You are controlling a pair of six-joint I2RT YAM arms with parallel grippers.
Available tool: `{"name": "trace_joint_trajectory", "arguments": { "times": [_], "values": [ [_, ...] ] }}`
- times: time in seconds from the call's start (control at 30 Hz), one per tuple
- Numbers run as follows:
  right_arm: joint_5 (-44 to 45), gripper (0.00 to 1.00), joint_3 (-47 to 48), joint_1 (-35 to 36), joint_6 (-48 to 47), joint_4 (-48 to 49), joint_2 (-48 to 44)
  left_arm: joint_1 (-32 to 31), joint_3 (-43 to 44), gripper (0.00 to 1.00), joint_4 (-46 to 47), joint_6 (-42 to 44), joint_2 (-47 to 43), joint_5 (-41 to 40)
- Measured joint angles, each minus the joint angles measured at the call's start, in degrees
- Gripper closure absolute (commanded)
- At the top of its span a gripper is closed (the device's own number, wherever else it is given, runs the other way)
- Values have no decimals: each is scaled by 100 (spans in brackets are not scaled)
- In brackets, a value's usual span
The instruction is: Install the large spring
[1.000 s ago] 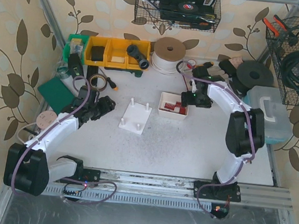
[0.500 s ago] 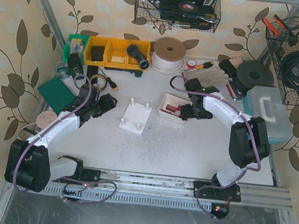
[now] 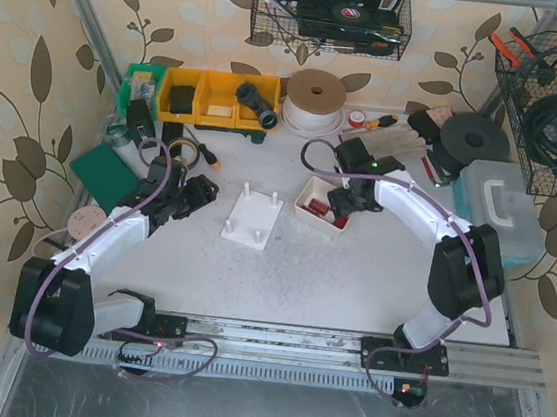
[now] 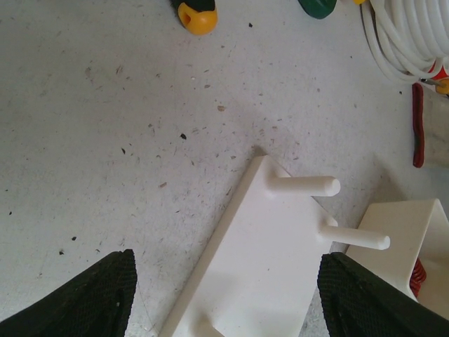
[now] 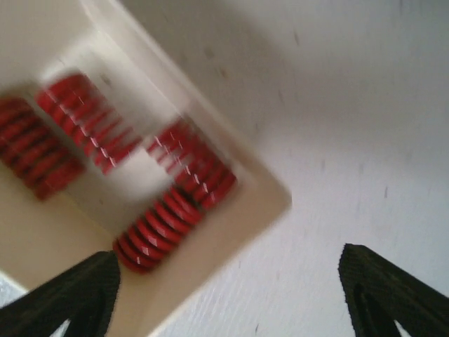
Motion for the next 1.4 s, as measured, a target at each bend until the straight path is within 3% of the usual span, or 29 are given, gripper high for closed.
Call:
{"name": "trace_joint_trajectory", "arguments": {
  "times": [0.17,0.37,0.83,1.13,1.4],
  "values": [
    [-341,26,859,-221,-796,339,732,0,0,27,-2,-2,63,2],
    [-852,31,1064,-481,-1320,476,1357,0,4,27,0,46,179,28],
    [-1071,98,1147,-450,-1423,715,1506,0,4,29,-2,85,273,39],
    [-828,100,643,-428,-911,960,1143,0,35,28,-2,96,358,76],
    [-393,100,-234,-426,109,798,223,4,455,33,-28,227,1062,778]
  ]
}}
